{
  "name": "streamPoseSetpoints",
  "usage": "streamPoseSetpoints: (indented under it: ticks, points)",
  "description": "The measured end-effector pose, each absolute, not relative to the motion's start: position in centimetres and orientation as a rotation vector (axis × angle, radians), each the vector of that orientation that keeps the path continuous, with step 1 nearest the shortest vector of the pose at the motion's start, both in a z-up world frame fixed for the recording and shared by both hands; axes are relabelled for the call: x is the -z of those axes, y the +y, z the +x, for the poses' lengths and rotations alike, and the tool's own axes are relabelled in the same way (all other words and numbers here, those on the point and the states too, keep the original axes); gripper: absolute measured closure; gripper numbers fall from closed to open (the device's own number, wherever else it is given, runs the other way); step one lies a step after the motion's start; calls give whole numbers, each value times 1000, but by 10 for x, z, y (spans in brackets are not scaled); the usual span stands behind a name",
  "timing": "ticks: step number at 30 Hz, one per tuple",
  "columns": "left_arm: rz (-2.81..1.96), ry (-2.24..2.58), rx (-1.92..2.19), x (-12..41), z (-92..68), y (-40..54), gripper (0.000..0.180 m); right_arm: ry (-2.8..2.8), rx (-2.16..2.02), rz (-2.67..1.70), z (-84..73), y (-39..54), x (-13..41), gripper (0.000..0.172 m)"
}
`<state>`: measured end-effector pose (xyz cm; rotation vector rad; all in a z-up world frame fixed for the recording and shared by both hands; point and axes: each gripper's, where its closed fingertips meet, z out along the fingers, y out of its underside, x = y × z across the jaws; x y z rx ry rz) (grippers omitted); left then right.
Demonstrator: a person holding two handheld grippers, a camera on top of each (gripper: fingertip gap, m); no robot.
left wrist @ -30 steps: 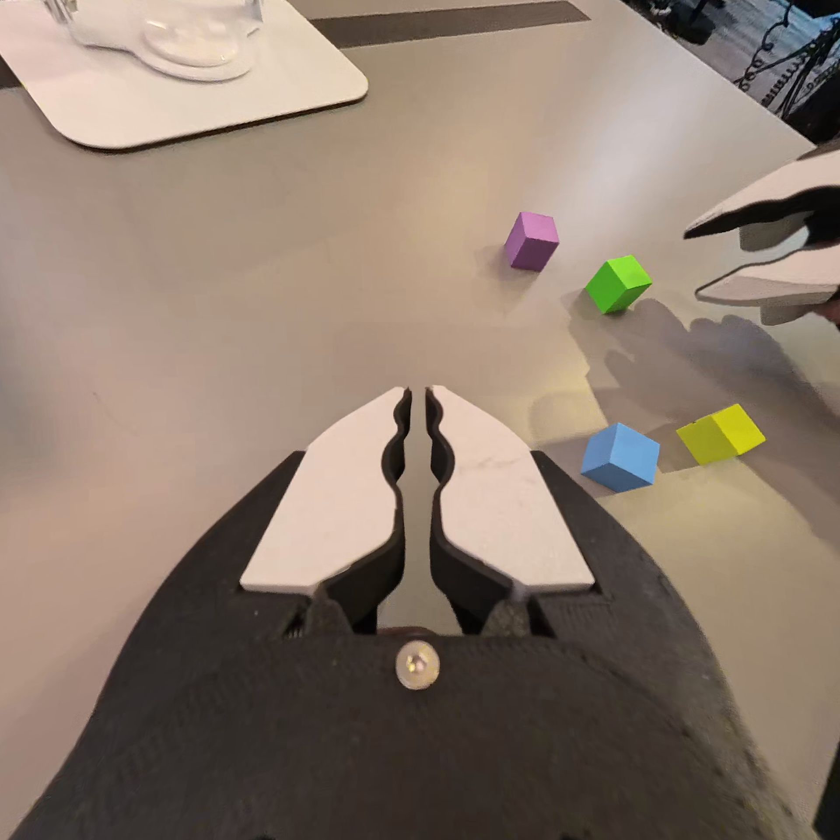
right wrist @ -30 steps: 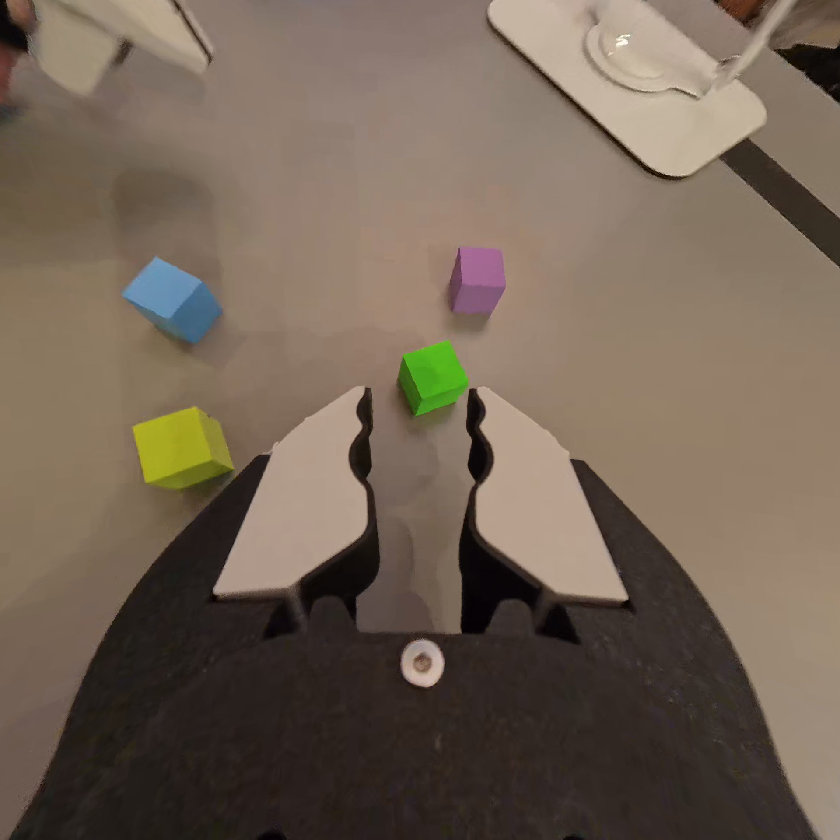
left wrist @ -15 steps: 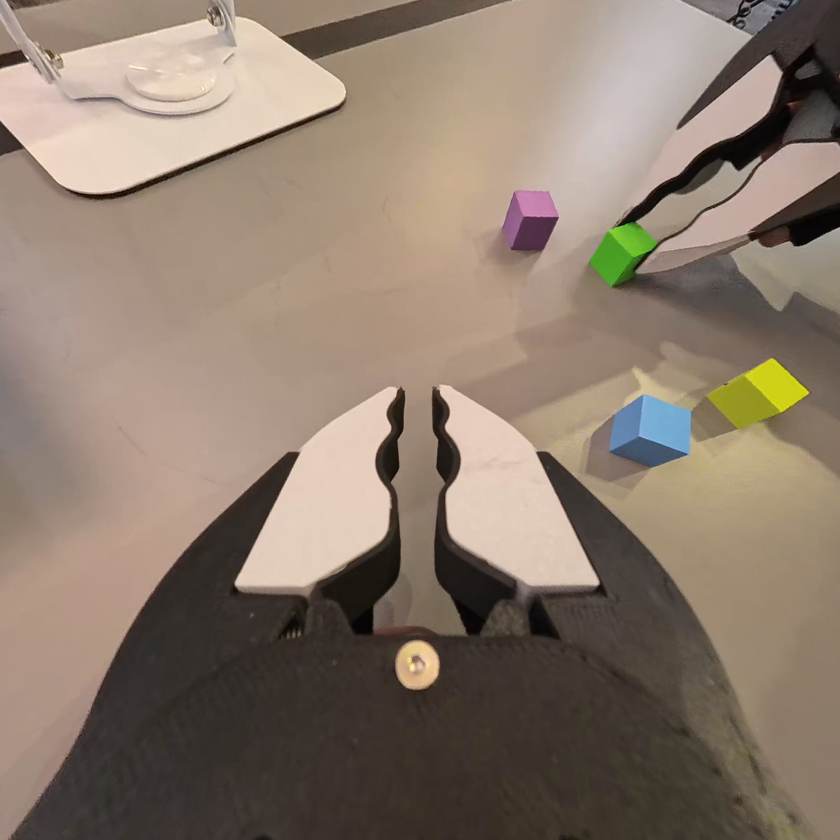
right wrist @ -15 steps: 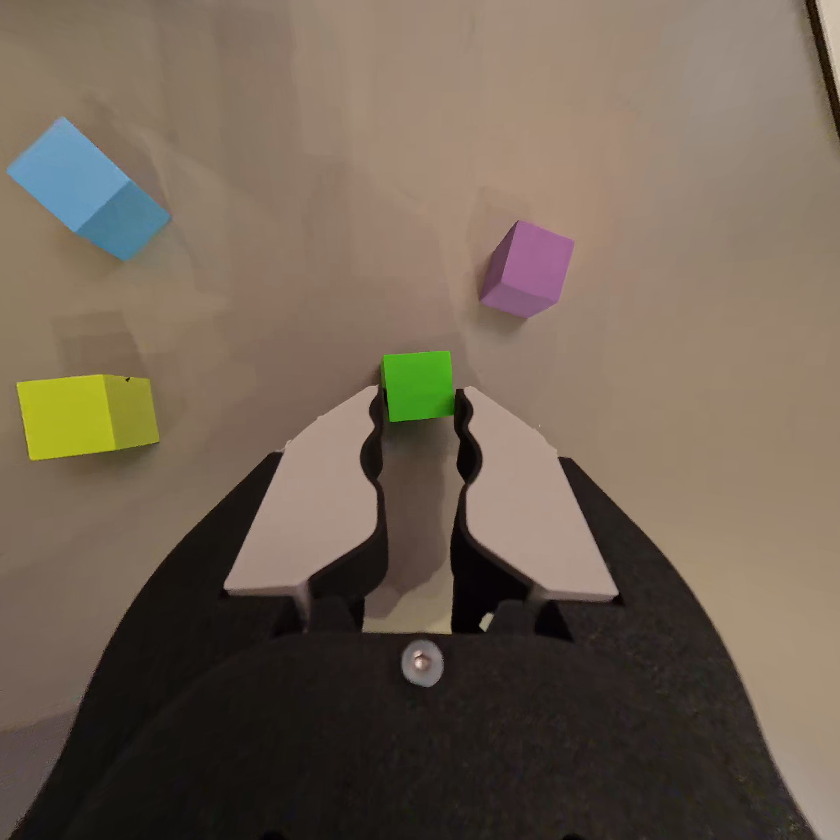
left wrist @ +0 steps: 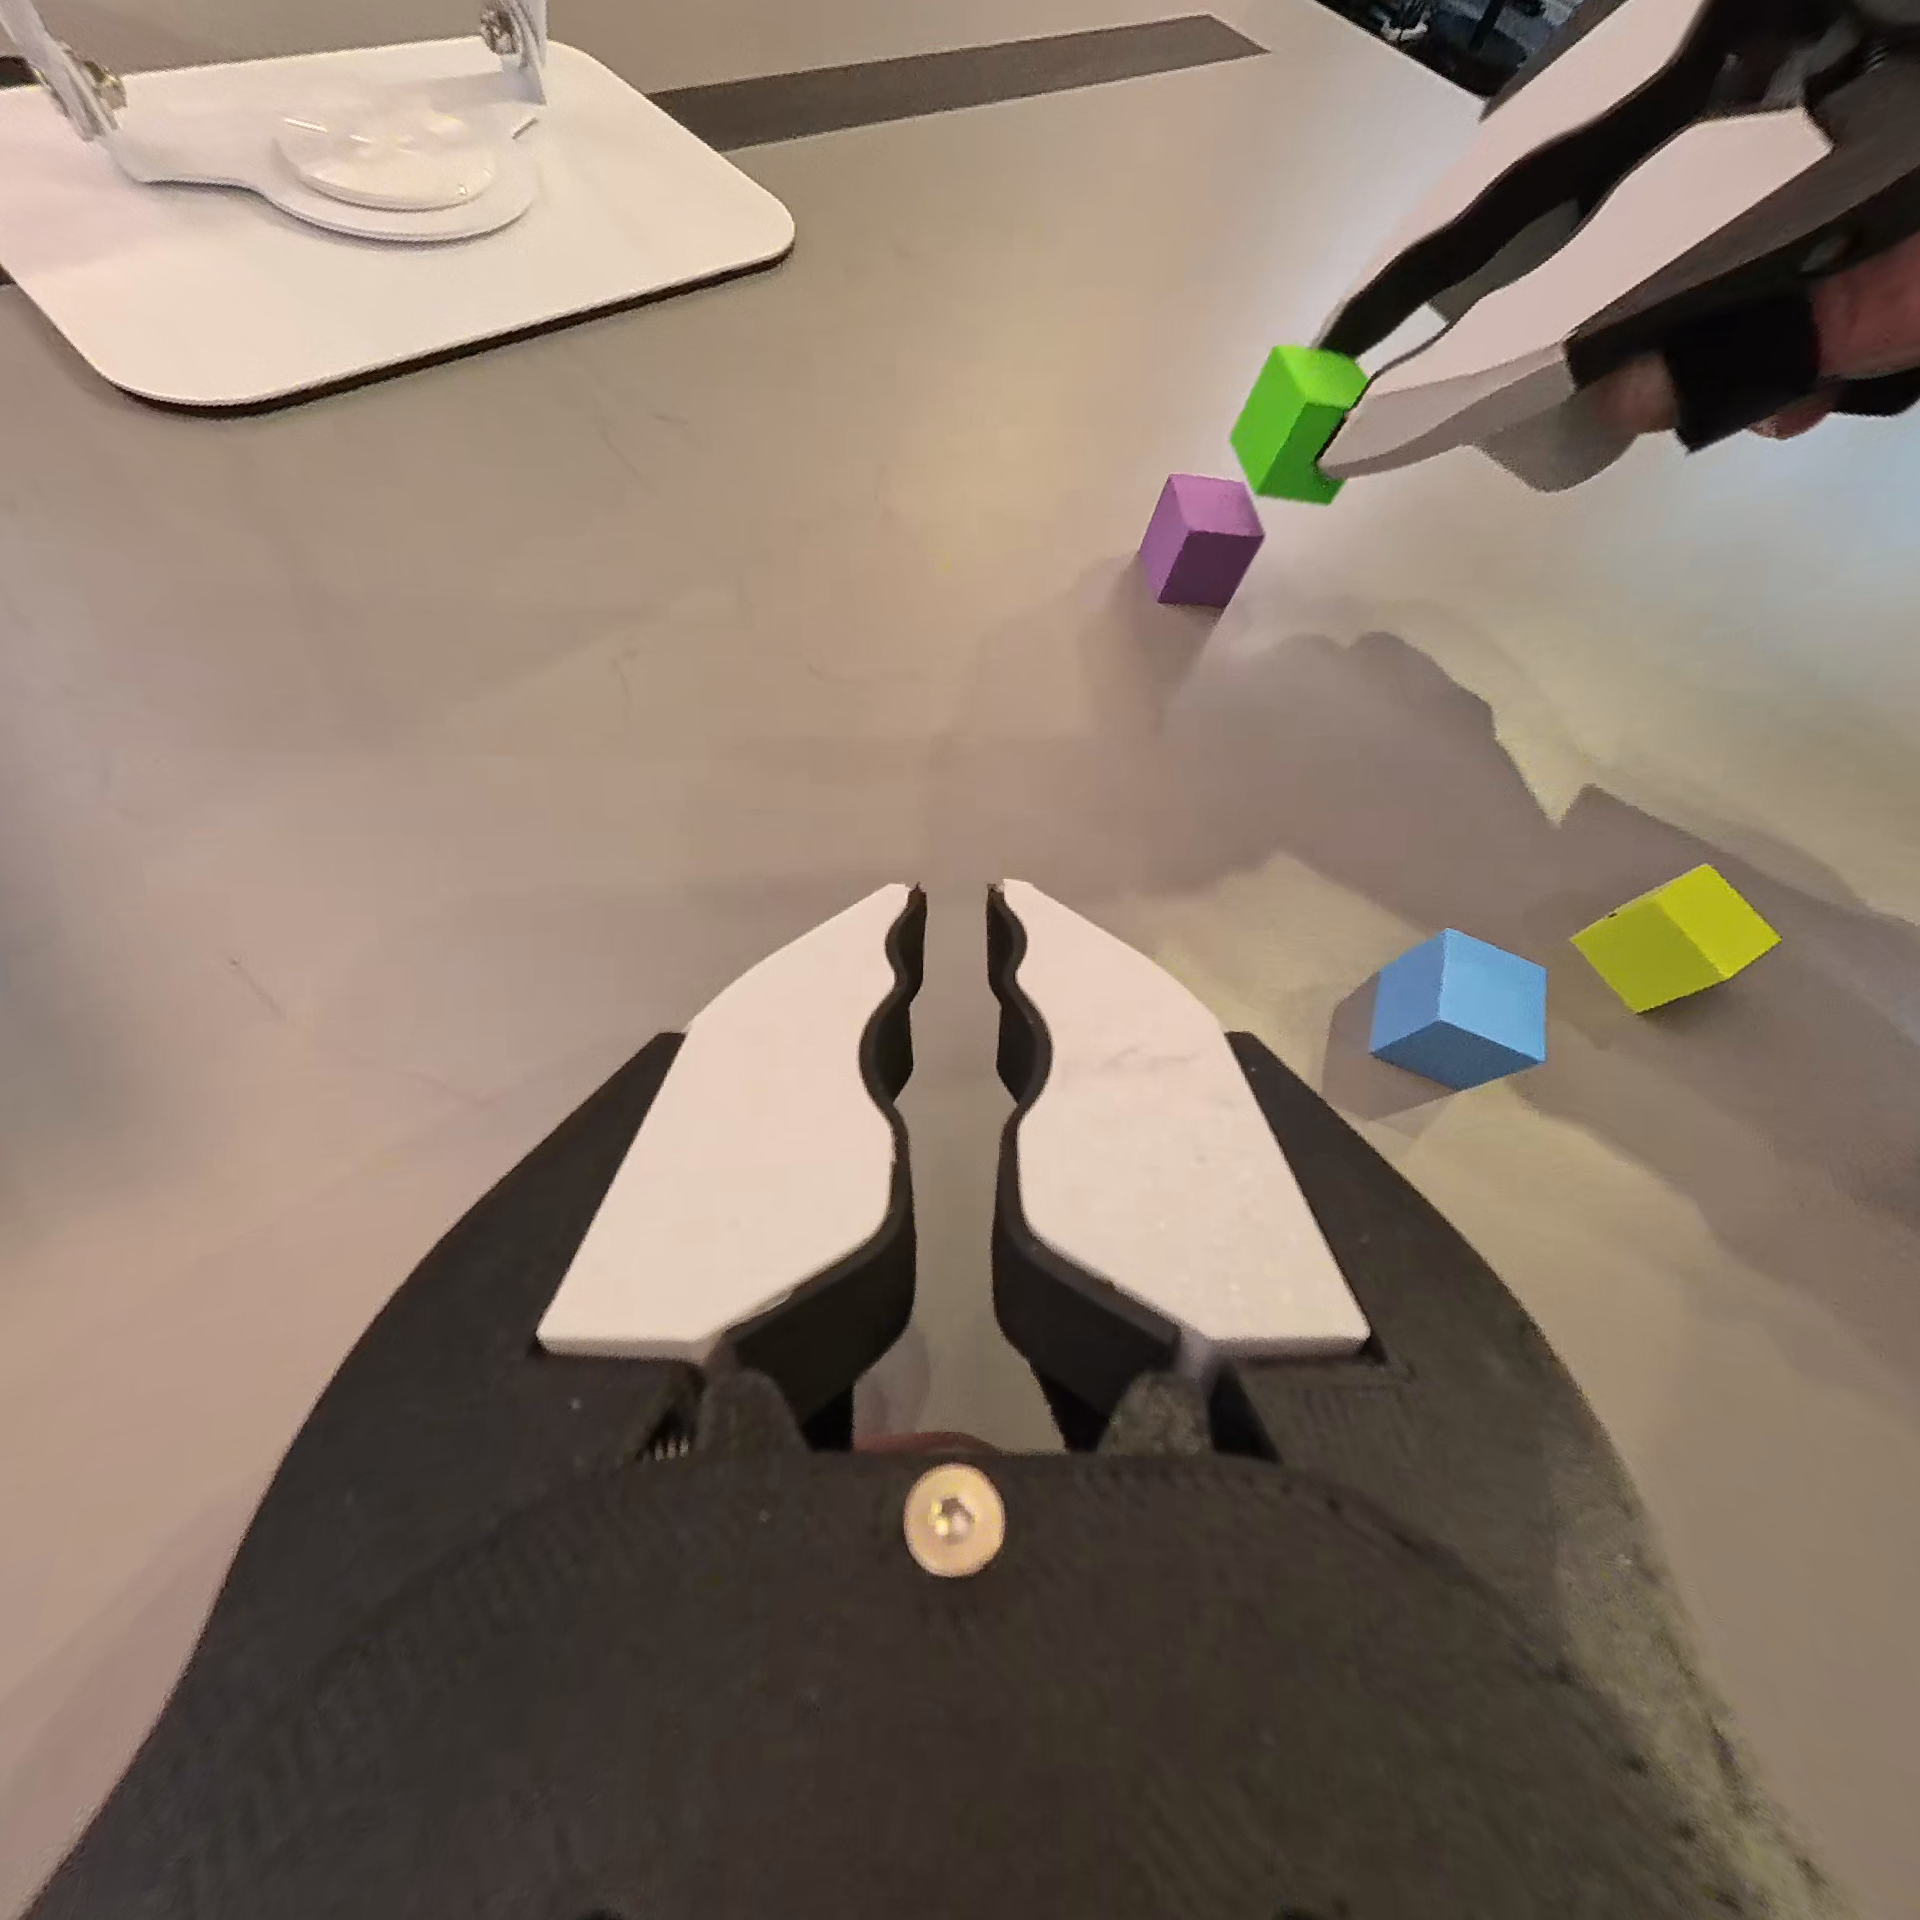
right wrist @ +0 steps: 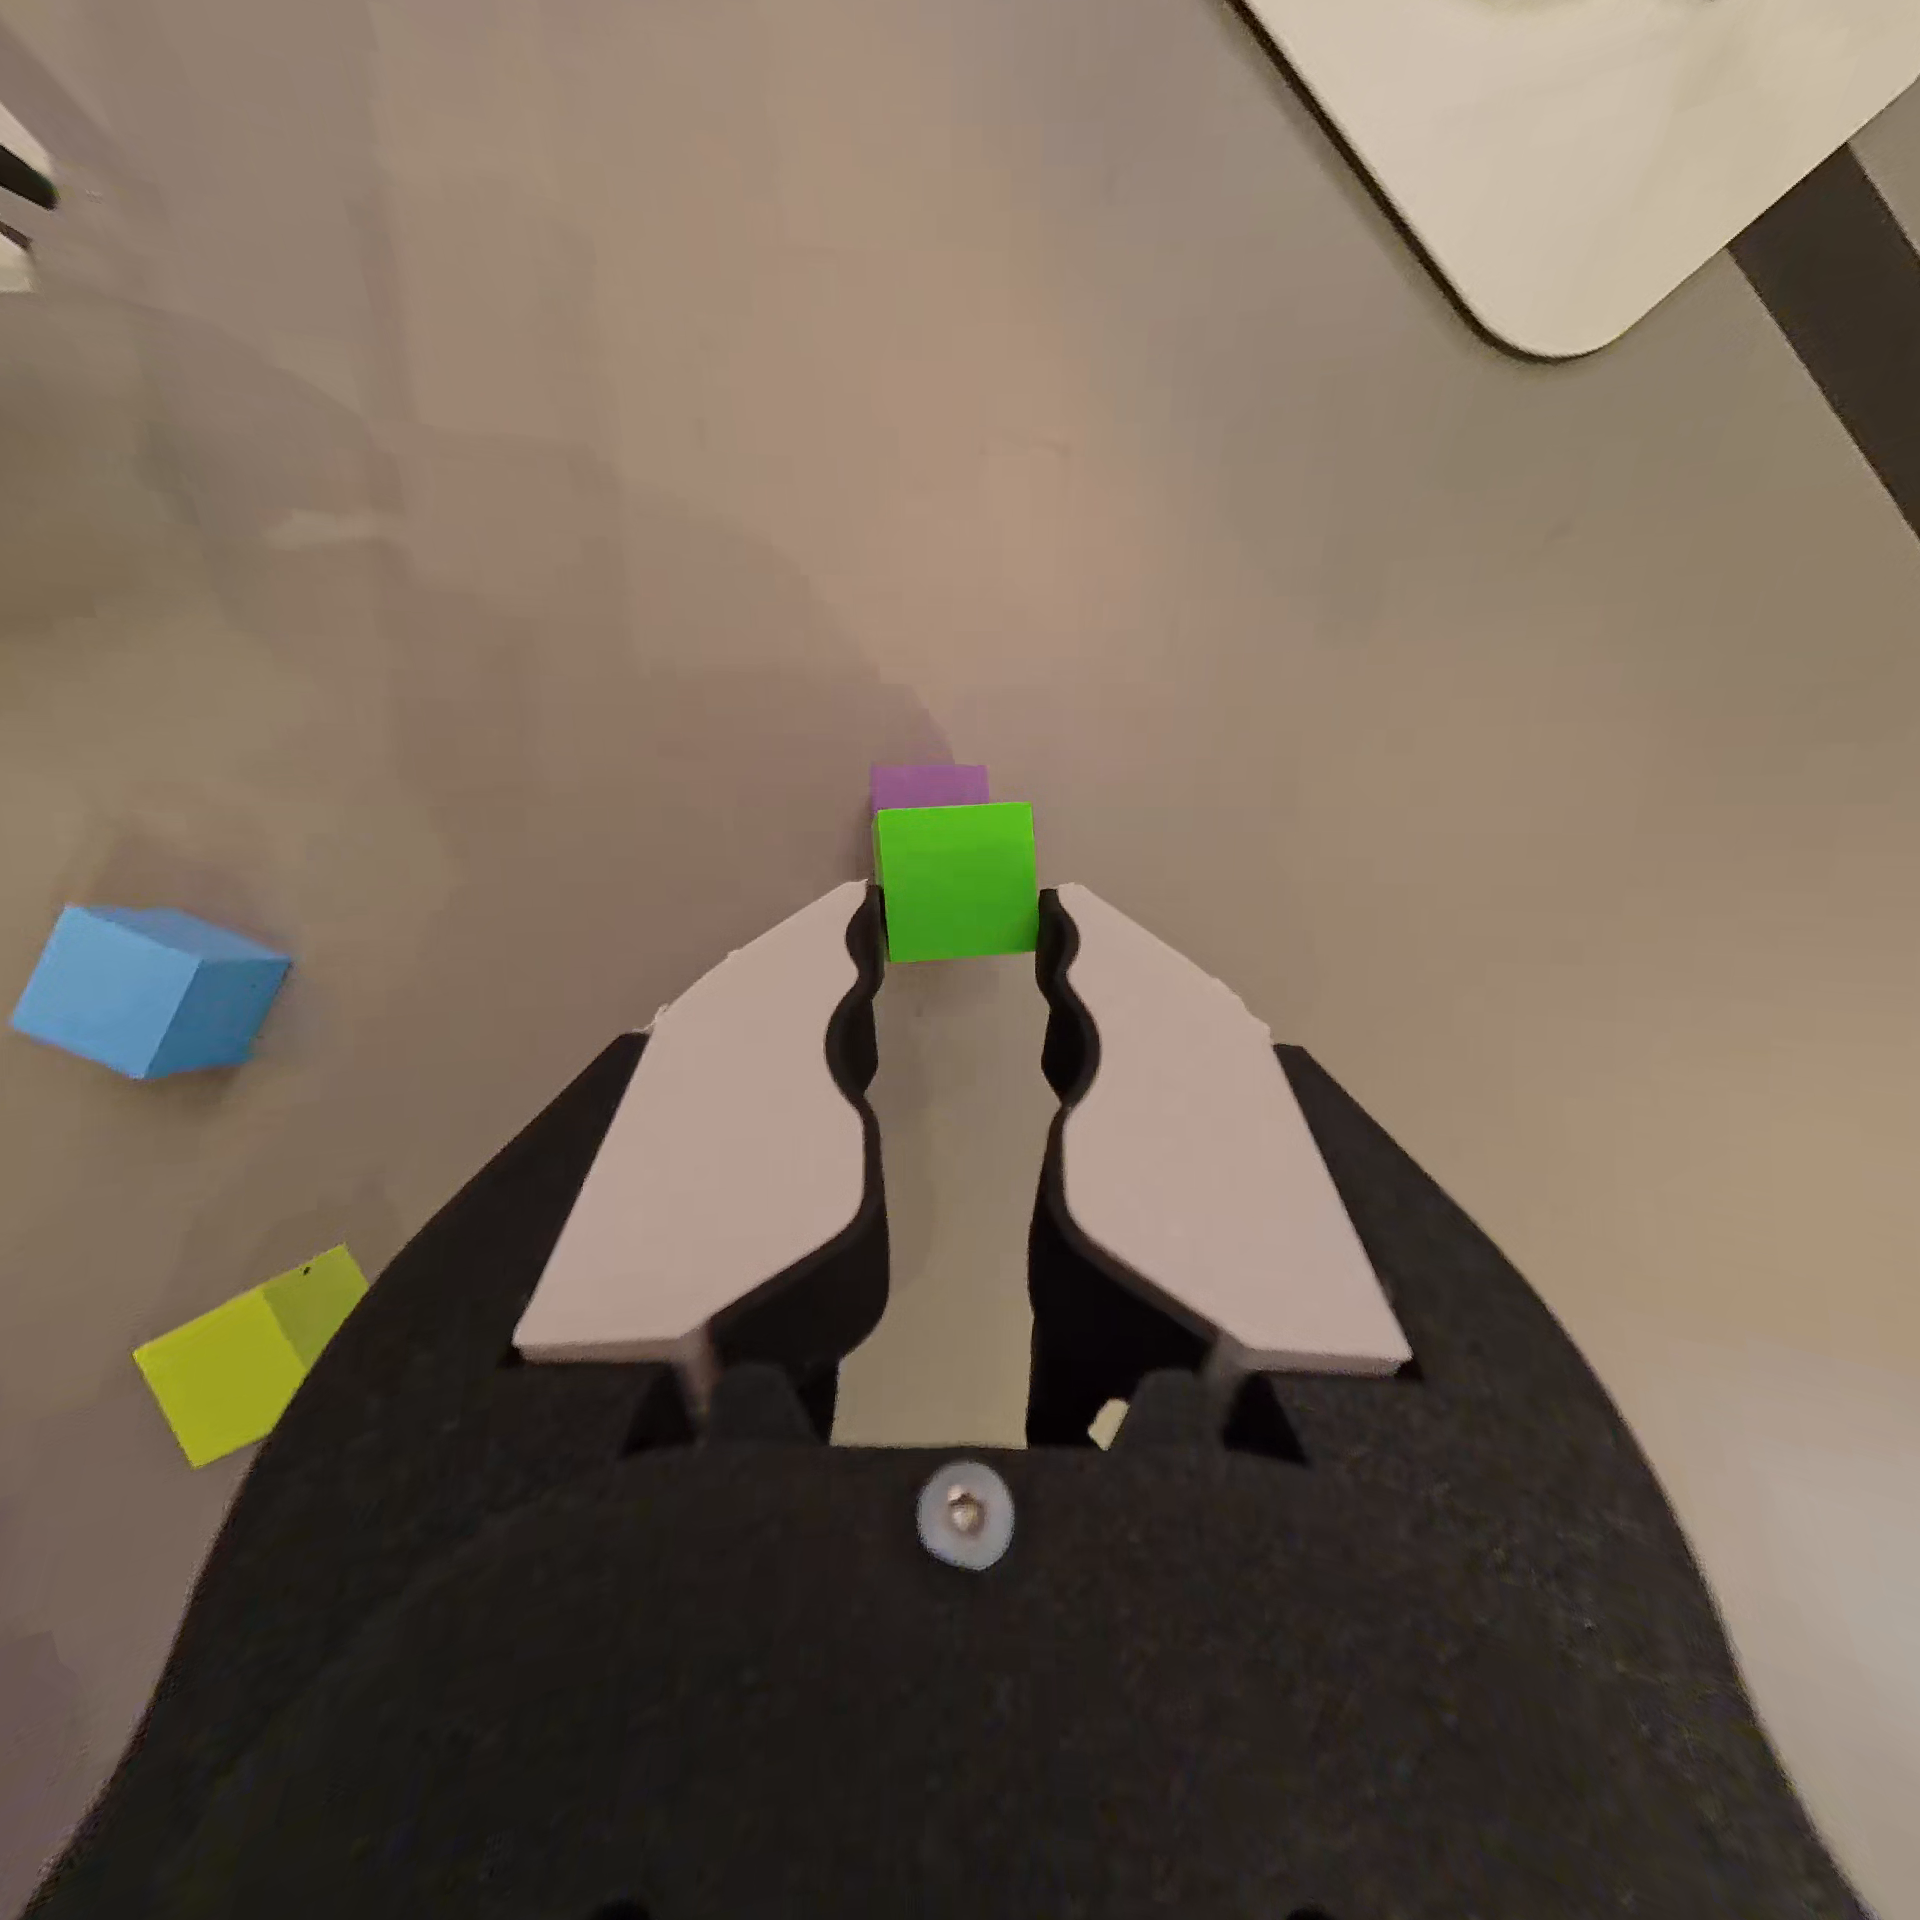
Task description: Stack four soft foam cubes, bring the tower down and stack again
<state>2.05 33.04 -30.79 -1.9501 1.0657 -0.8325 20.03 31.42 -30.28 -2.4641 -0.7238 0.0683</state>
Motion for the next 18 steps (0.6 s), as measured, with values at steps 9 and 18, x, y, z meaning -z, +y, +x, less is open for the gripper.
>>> streamPoseSetpoints:
  ticks: [9,18]
  points:
    - [-1954,1049,848,307,18,333,170,-688,-66,-2500,192,325,306,144]
    - [-1957,1043,853,307,17,334,169,-706,-43,-2549,192,325,313,144]
